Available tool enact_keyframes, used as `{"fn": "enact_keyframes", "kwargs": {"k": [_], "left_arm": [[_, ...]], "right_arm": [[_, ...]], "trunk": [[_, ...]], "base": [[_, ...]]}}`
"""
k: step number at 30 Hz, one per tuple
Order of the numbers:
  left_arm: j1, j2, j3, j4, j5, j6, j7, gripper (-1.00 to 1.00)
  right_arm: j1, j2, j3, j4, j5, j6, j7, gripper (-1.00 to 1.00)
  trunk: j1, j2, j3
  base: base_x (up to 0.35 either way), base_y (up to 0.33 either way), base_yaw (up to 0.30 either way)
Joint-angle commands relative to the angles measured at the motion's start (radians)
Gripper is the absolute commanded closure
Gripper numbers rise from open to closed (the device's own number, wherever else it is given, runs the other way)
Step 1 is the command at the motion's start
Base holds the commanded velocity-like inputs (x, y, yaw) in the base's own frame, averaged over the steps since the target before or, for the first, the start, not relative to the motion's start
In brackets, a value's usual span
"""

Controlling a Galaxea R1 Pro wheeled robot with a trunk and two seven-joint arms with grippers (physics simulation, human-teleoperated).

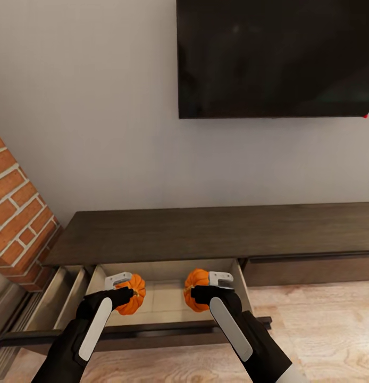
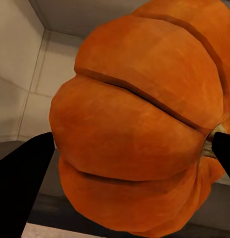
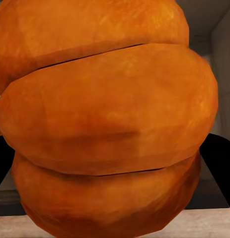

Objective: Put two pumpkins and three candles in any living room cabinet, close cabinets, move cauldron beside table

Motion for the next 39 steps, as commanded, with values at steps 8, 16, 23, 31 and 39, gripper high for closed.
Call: {"fn": "enact_keyframes", "kwargs": {"k": [8, 16, 23, 31, 39], "left_arm": [[-0.001, 0.000, -0.001, -0.001, 0.009, -0.030, 0.012, 1.00], [-0.001, 0.001, -0.001, 0.000, 0.010, -0.052, 0.019, 1.00], [-0.001, 0.000, -0.001, -0.001, 0.009, -0.053, 0.020, 1.00], [-0.001, 0.000, -0.001, -0.001, 0.008, -0.053, 0.020, 1.00], [-0.001, 0.002, -0.001, -0.001, 0.008, -0.053, 0.020, 1.00]], "right_arm": [[-0.001, 0.000, 0.001, -0.001, -0.009, 0.000, -0.009, 1.00], [-0.001, 0.000, 0.001, -0.001, -0.009, 0.000, -0.009, 1.00], [-0.001, 0.000, 0.001, -0.001, -0.008, -0.001, -0.009, 1.00], [-0.001, -0.002, 0.029, 0.001, 0.009, -0.100, -0.011, 1.00], [-0.001, -0.002, 0.051, 0.003, 0.047, -0.134, -0.012, 1.00]], "trunk": [[0.031, -0.057, -0.026], [0.061, -0.113, -0.051], [0.088, -0.162, -0.073], [0.088, -0.162, -0.073], [0.088, -0.162, -0.073]], "base": [[0.000, 0.000, 0.000], [0.000, 0.000, 0.000], [0.000, 0.000, 0.000], [0.000, 0.000, 0.000], [0.011, 0.000, 0.000]]}}
